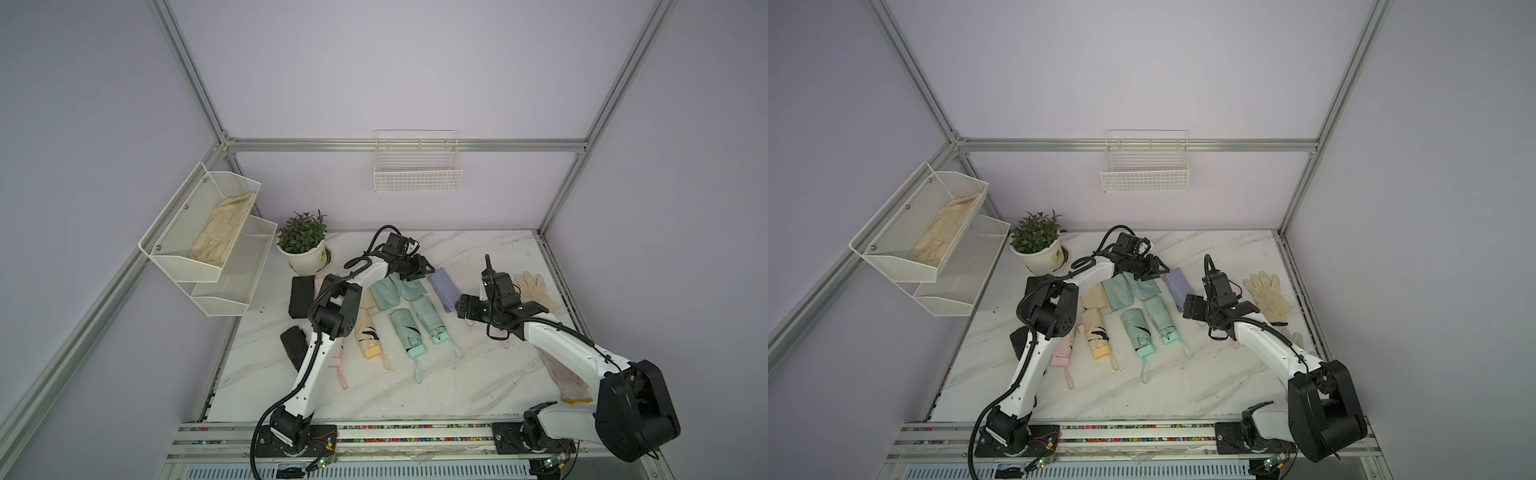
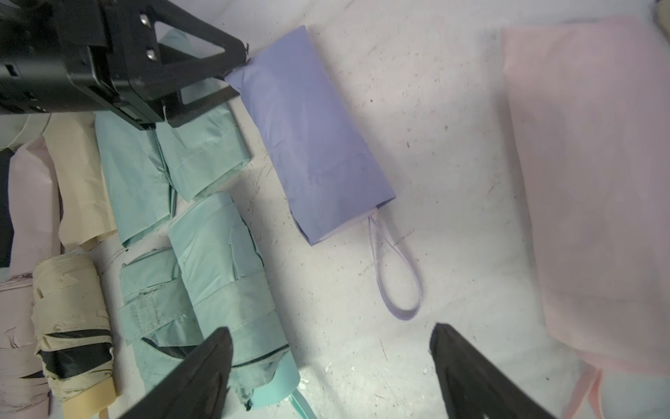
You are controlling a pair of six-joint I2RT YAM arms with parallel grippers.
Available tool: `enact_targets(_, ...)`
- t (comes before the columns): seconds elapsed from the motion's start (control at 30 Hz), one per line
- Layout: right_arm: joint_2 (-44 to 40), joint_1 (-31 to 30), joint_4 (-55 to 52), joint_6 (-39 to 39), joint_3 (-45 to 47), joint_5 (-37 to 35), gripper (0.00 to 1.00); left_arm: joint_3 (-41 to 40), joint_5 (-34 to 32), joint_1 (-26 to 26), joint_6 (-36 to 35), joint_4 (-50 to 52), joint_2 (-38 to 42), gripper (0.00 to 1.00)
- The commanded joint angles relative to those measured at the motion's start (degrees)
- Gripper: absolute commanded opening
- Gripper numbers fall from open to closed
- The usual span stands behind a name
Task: Take umbrellas out of sleeves
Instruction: Take out the umbrella from the umbrella sleeve.
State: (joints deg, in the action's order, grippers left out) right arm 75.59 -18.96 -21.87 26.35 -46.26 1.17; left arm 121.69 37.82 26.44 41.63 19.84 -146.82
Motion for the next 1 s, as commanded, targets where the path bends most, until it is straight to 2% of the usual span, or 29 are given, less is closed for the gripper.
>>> enact_targets(0.0, -0.7, -0.2, 1.8, 1.2, 0.9, 0.9, 0.88, 4.1, 0.9, 0.5, 1.3, -0.6, -0.7, 0.5)
enact_targets(0.23, -0.6, -0.2, 1.3, 1.7, 1.6, -1.7, 0.88, 3.5, 1.5, 0.9, 1.4, -1.4, 0.5, 0.31)
enact_targets(0.4, -0.4, -0.2, 3.2, 2.7, 2.7, 0.3, 0.84, 3.2, 1.3, 0.9, 1.3, -2.0, 1.4, 0.06)
enact_targets(0.53, 0.2, -0.2, 3.9, 2.7, 2.8, 0.7, 0.73, 3.7, 1.6, 0.9, 1.3, -2.1, 1.5, 0.0)
enact_targets(0.63, 1.2, -0.1, 4.5, 2.9, 2.6, 1.9, 0.65, 3.7, 1.6, 0.9, 1.2, -2.1, 1.6, 0.0)
enact_targets(0.7, 2.5, -0.2, 5.3, 3.3, 2.8, 2.3, 0.52, 3.8, 1.7, 0.9, 1.1, -2.2, 1.7, 0.0)
enact_targets(0.77, 5.2, -0.1, 6.3, 3.4, 2.7, 3.3, 0.26, 4.0, 1.7, 0.9, 1.1, -2.1, 1.7, 0.0)
enact_targets(0.8, 6.5, -0.1, 6.3, 3.4, 2.3, 3.3, 0.21, 4.0, 1.8, 0.9, 1.1, -2.1, 1.7, 0.0)
enact_targets(0.83, 7.8, -0.2, 6.4, 3.4, 1.9, 3.1, 0.18, 4.1, 1.9, 0.9, 1.1, -2.1, 1.6, 0.0)
enact_targets(0.97, 11.8, -0.2, 6.5, 3.7, 0.4, 0.7, 0.17, 4.7, 2.3, 0.8, 1.0, -2.2, 1.6, 0.0)
